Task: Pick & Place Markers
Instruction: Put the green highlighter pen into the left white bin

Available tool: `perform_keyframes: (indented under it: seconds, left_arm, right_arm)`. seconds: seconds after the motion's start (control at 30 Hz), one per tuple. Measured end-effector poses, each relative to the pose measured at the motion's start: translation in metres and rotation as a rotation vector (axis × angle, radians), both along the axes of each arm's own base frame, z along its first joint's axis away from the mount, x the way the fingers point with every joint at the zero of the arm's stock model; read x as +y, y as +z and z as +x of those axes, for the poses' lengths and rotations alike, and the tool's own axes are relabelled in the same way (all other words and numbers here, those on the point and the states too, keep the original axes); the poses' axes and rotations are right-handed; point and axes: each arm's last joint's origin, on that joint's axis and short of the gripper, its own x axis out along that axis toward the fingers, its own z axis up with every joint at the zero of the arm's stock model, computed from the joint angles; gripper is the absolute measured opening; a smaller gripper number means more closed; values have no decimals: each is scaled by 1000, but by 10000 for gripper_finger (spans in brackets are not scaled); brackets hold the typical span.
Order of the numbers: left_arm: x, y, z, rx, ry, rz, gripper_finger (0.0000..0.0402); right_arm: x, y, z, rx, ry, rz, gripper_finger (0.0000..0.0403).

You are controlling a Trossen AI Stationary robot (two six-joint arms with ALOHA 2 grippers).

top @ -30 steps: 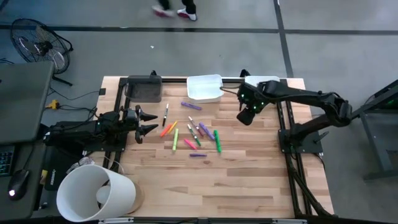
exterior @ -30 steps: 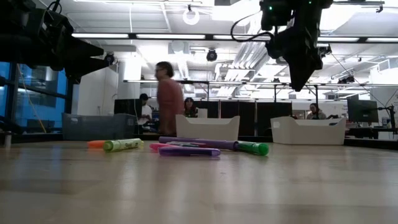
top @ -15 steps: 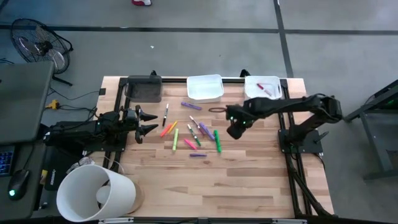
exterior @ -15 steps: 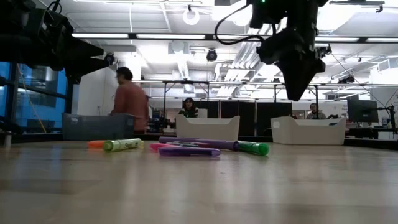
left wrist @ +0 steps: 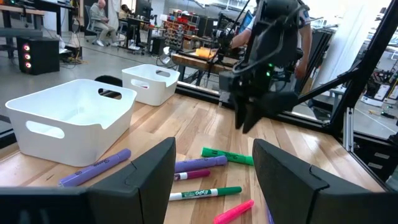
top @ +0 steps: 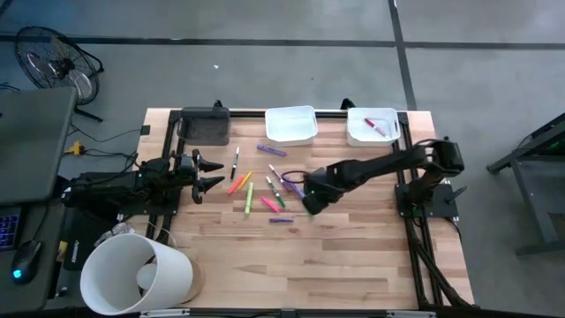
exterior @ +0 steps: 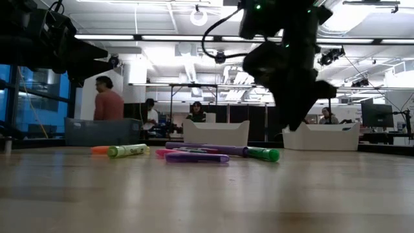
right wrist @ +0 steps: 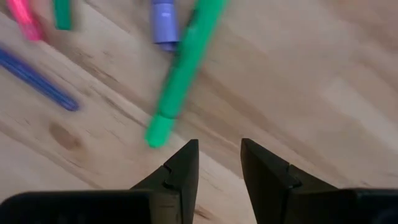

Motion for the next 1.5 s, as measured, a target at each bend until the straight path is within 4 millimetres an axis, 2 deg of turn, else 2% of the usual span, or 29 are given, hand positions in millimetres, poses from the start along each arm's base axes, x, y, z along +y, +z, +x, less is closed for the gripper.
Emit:
perform_keyframes:
  seconds: [0.13, 0.47, 0.57, 0.63, 0.77, 1.0, 1.5]
  left_arm:
    - [0, 0, 0, 0, 1, 0, 211]
    - [0, 0, 0, 0, 0, 0, 211]
    - [0, 0, 0, 0, 0, 0, 211]
    - [0, 0, 0, 0, 0, 0, 211]
    - [0, 0, 0, 0, 0, 0, 211]
    - [0, 0, 0, 0, 0, 0, 211]
    - [0, 0, 0, 0, -1, 0, 211]
  right_arm:
    - [1, -14, 12, -28, -1, 34, 119]
    - [1, -18, 20, -87, 28, 12, 222]
    - [4, -31, 27, -86, 57, 29, 232]
    - [5, -39, 28, -53, 70, 36, 233]
    - [5, -42, 35, -28, 69, 36, 233]
    - [4, -52, 34, 31, 20, 3, 226]
    - [7, -58, 25, 127, 29, -49, 143]
